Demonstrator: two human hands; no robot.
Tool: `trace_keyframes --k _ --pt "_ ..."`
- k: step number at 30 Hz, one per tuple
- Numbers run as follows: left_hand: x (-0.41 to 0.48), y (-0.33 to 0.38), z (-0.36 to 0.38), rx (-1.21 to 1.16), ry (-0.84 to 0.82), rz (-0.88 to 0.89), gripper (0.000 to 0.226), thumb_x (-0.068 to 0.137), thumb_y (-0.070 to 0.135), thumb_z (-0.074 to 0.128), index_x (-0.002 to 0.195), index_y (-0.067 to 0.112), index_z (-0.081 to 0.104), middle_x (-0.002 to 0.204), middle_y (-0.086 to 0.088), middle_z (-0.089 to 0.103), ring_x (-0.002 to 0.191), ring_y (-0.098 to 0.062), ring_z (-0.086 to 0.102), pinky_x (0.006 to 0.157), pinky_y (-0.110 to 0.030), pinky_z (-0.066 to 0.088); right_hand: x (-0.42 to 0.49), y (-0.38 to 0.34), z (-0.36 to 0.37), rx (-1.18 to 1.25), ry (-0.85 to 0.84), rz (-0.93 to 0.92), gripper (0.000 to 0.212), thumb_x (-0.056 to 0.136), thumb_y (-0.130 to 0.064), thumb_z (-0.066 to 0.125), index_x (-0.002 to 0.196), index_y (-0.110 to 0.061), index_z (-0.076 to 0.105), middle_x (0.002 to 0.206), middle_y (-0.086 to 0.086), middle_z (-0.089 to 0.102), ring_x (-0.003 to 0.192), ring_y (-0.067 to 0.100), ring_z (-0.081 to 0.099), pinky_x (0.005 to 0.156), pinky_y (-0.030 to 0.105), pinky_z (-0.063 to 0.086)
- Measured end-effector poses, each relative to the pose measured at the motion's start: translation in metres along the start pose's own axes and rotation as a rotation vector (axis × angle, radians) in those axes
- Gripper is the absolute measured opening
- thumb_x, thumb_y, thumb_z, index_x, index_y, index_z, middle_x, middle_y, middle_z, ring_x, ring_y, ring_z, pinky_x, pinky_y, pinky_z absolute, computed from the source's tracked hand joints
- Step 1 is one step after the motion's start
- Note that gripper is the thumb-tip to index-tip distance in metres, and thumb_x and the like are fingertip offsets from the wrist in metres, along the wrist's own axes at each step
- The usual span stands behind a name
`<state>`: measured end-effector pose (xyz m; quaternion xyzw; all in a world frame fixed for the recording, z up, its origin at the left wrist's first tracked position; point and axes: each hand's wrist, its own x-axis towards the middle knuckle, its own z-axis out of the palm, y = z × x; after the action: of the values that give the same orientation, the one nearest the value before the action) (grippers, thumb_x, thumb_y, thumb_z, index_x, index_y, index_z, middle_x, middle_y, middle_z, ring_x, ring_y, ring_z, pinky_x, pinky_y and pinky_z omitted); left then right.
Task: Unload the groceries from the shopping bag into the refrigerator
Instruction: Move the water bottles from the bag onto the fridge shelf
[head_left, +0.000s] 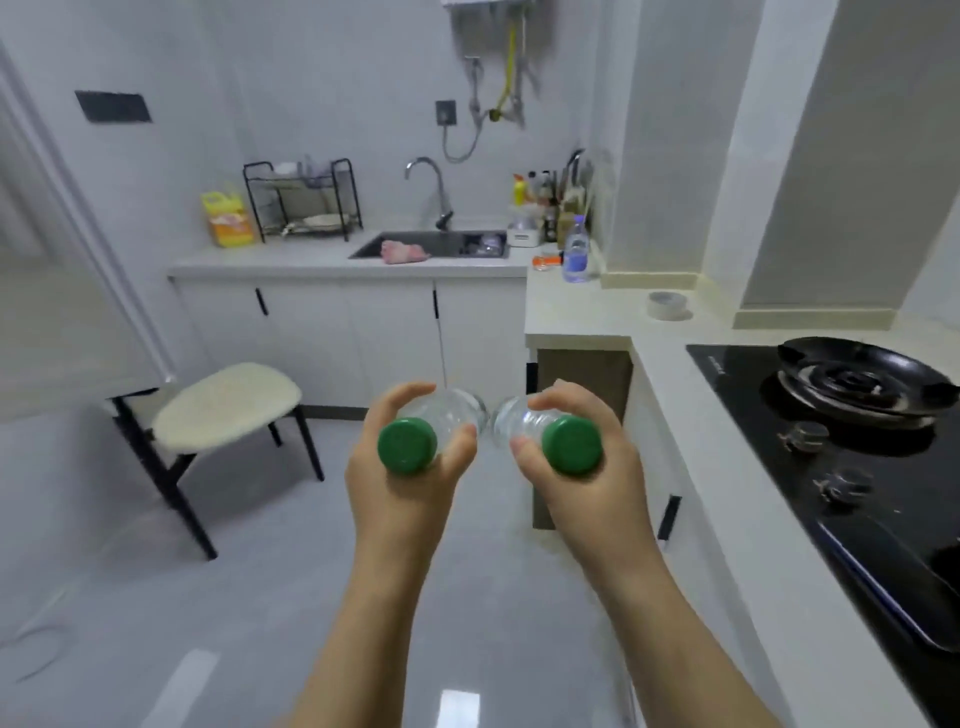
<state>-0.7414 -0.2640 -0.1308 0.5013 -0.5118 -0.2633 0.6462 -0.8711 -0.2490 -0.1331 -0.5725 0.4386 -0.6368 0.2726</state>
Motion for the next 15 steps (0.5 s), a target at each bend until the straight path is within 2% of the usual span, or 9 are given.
trace_keyframes --k 3,5,7,9,12,15 --pt "0.018 -0.005 -0.075 0.089 0.134 0.015 0.035 0.065 0.023 0.075 0.09 0.043 0.059 0.09 0.034 0.057 0.087 0.0 0.057 0.078 -0.047 0.054 -0.007 -0.01 0.076 0.062 -0.141 -0.024 0.023 0.067 -0.027 0.067 0.085 -0.041 0.06 0.104 -0.013 0.06 0.103 -0.003 0.055 0.085 0.007 0.041" --pt "0.026 -0.006 -0.128 0.153 0.221 0.047 0.038 0.069 0.016 0.076 0.088 0.042 0.057 0.087 0.033 0.058 0.08 0.005 0.055 0.076 -0.038 0.051 -0.016 -0.018 0.13 0.125 -0.246 -0.017 0.025 0.068 -0.025 0.068 0.084 -0.042 0.06 0.104 -0.018 0.061 0.11 -0.005 0.052 0.089 0.008 0.04" --pt "0.031 -0.007 -0.179 0.202 0.308 0.068 0.034 0.064 0.025 0.075 0.087 0.043 0.057 0.086 0.026 0.06 0.076 0.001 0.054 0.072 -0.033 0.048 -0.025 -0.028 0.18 0.197 -0.328 -0.04 0.027 0.069 -0.018 0.072 0.082 -0.039 0.061 0.103 -0.023 0.061 0.11 -0.011 0.05 0.087 0.002 0.036" --pt "0.032 -0.005 -0.225 0.238 0.39 0.08 0.034 0.061 0.03 0.07 0.089 0.043 0.057 0.088 0.03 0.059 0.078 0.003 0.055 0.069 -0.025 0.048 -0.036 -0.039 0.226 0.258 -0.399 -0.063 0.026 0.068 -0.02 0.072 0.085 -0.036 0.06 0.104 -0.025 0.061 0.109 -0.015 0.048 0.084 -0.002 0.034" --pt "0.034 -0.002 -0.287 0.291 0.514 0.117 0.036 0.068 0.022 0.077 0.09 0.041 0.056 0.086 0.031 0.059 0.079 0.007 0.056 0.061 -0.011 0.045 -0.054 -0.057 0.289 0.362 -0.507 -0.095 0.024 0.067 -0.026 0.068 0.085 -0.039 0.06 0.102 -0.039 0.056 0.112 -0.014 0.047 0.087 -0.001 0.033" --pt "0.033 0.005 -0.34 0.389 0.642 0.135 0.034 0.064 0.031 0.072 0.09 0.045 0.055 0.093 0.029 0.06 0.087 0.004 0.056 0.071 -0.017 0.046 -0.071 -0.076 0.343 0.453 -0.6 -0.121 0.024 0.068 -0.025 0.068 0.086 -0.037 0.059 0.101 -0.045 0.052 0.114 -0.01 0.047 0.089 0.0 0.033"
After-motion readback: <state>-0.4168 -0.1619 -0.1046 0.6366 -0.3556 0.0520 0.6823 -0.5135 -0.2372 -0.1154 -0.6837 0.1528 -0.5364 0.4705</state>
